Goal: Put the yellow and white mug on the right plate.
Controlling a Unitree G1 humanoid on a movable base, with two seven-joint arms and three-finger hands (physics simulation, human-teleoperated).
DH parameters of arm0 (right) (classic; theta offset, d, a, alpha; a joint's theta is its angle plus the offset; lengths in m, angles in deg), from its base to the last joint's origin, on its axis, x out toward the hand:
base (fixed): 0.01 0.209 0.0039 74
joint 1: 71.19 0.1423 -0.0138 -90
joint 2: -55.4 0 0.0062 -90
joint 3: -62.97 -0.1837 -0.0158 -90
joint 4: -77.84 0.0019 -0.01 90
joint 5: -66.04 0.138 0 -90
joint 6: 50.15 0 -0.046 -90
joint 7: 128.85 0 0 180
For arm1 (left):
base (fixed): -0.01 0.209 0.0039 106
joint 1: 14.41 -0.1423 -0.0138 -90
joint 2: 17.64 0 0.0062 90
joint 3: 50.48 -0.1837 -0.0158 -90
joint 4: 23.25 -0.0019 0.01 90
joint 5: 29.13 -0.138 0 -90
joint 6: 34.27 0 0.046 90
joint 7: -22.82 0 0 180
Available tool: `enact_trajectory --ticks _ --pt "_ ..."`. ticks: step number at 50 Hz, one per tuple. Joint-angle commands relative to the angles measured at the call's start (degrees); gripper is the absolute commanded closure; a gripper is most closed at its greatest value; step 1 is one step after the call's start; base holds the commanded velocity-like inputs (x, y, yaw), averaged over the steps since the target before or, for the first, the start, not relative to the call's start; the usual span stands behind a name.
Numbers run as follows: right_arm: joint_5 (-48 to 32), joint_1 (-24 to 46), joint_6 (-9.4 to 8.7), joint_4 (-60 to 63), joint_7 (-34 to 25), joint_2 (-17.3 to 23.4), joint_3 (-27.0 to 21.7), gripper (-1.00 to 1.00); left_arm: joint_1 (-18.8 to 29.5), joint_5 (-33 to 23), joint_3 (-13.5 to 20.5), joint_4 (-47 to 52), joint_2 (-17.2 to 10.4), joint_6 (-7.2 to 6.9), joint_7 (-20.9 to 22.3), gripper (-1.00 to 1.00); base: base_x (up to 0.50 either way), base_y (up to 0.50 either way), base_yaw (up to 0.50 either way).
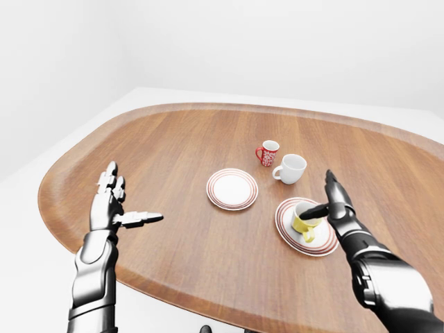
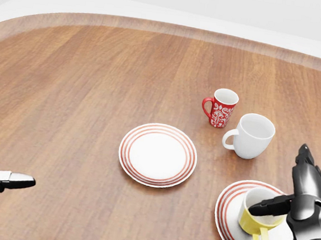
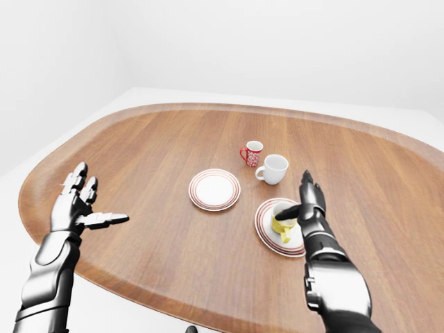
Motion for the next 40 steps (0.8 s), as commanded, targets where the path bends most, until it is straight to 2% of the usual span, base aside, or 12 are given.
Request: enact_trajectory --ticks 1,24,28,37,38,40 --pt "2.91 1.01 0.0 1.42 -1.41 0.98 0.02 -1.0 0.07 0.07 0.03 -0.41 -0.05 0.0 0.05 -1.0 0.0 0.0 0.0" --pt "7.65 4.44 0.0 11.08 -6.76 2.6 -0.24 -1.0 0.09 0.05 -0.16 -0.55 0.04 0.0 0.09 -1.0 0.0 0.0 0.0" --pt "8.62 3.83 0.0 16.64 -8.54 2.43 -0.68 -1.0 0.07 0.11 -0.18 -0.26 0.04 0.0 0.08 -1.0 0.0 0.0 0.0" --pt "11.16 -1.26 0.0 43.4 -15.79 0.93 -3.21 -1.0 -0.14 0.24 0.13 0.23 0.0 0.0 0.2 -1.0 0.0 0.0 0.0" --pt "11.2 -1.58 -0.76 45.11 -16.2 0.78 -3.41 -1.0 -0.1 0.22 0.12 0.15 0.0 0.0 0.2 -1.0 0.0 0.0 0.0" --pt "11.37 -2.45 -3.59 50.37 -17.47 0.47 -3.83 -1.0 -0.11 0.14 0.02 0.07 0.04 0.0 0.16 -1.0 0.0 0.0 0.0"
